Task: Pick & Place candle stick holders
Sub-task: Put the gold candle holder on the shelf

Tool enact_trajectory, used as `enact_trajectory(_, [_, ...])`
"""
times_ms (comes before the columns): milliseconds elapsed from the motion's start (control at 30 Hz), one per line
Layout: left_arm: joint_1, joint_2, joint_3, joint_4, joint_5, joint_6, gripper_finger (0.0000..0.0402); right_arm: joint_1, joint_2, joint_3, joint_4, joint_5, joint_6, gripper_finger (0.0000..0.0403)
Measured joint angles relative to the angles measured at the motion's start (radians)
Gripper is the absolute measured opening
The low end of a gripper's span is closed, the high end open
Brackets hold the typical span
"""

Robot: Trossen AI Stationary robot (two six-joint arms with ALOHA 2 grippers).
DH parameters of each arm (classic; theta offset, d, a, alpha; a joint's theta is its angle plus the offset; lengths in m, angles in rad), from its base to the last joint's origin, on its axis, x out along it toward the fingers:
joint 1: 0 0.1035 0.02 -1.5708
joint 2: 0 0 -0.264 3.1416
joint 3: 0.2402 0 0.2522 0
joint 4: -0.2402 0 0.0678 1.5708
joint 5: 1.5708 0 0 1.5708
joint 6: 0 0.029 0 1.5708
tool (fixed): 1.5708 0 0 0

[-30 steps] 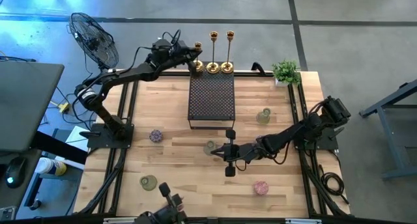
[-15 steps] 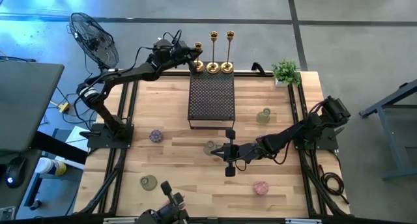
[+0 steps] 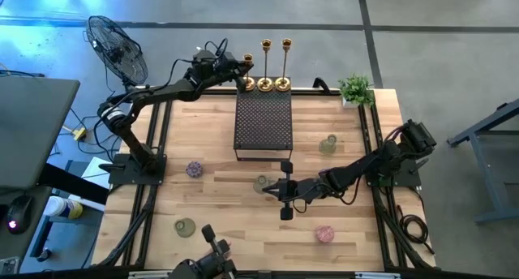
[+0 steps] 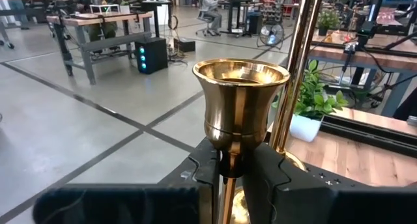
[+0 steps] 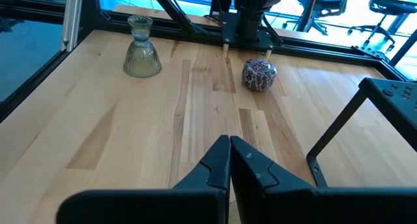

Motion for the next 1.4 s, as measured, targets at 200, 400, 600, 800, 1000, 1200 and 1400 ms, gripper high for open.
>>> enact_trajectory(200, [0.000,0.000,0.000,0.001,-0.001,-0.004,0.0058,0.000,0.000,0.000,0.000,-0.003,0.000,0.0002])
enact_trajectory(400, [0.000,0.001,0.000,-0.001,-0.001,-0.005,0.0089,0.000,0.000,0.000,0.000,-0.003,0.000,0.0001])
enact_trajectory(600, [0.000,-0.001,0.000,-0.003,0.005,-0.005,0.0101,0.000,0.000,0.000,0.000,-0.003,0.000,0.0001])
enact_trajectory(800, [0.001,-0.046,0.000,-0.038,0.033,0.000,0.0115,0.000,0.000,0.000,0.000,-0.004,0.000,0.0001])
enact_trajectory(1000, [0.001,-0.102,0.000,-0.122,0.034,0.030,0.0148,0.000,0.000,0.000,0.000,-0.004,0.000,0.0001])
enact_trajectory(1200, [0.001,-0.174,0.000,-0.242,0.034,0.089,0.0162,0.000,0.000,0.000,0.000,-0.004,0.000,0.0001])
enact_trajectory(1400, [-0.001,-0.313,0.000,-0.520,0.102,0.214,0.0157,0.000,0.000,0.000,0.000,-0.004,0.000,0.0001])
